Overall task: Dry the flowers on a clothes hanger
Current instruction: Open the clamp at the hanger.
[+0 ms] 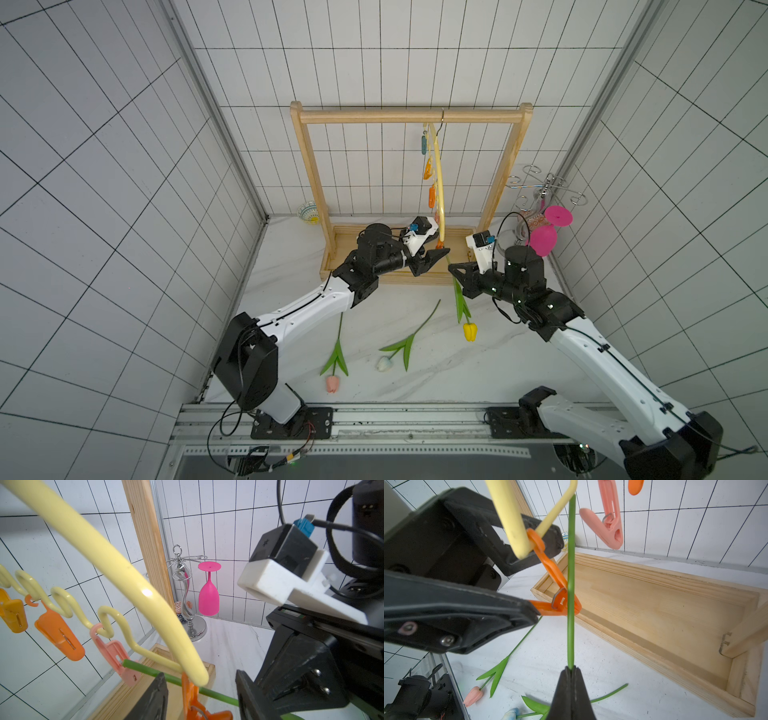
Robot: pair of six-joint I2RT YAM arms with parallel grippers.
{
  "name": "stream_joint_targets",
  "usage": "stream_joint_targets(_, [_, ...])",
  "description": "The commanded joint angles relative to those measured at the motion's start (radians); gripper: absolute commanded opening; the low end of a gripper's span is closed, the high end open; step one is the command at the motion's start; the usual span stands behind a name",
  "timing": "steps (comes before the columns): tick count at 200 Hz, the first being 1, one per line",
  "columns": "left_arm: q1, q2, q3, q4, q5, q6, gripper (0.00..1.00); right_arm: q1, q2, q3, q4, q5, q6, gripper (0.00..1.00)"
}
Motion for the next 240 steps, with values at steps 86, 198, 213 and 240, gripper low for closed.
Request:
stream_joint_targets(86, [0.003,0.043,0.037,-0.035,0.042,0.016,0.47,0.001,0.013,0.059,-0.007,-0.049,-0.012,0.00])
stream_joint_targets(198, [0.000,0.026,0.040,-0.023,0.013,-0.006,0.26,0.001,0.017,0.051,-0.003,-0.049,-0.016,0.00])
stream_joint_targets(213, [-0.003,0.019,0.043,-0.015,0.010,-0.032,0.26,0.001,0.009,0.020,0.020,-0.005,-0.015,0.00])
stream_joint_targets(240, [-0.033,0.004,0.036,0.011,-0.031,-0.079,0.26,0.000,-0.055,-0.179,0.289,0.230,0.042,0.00])
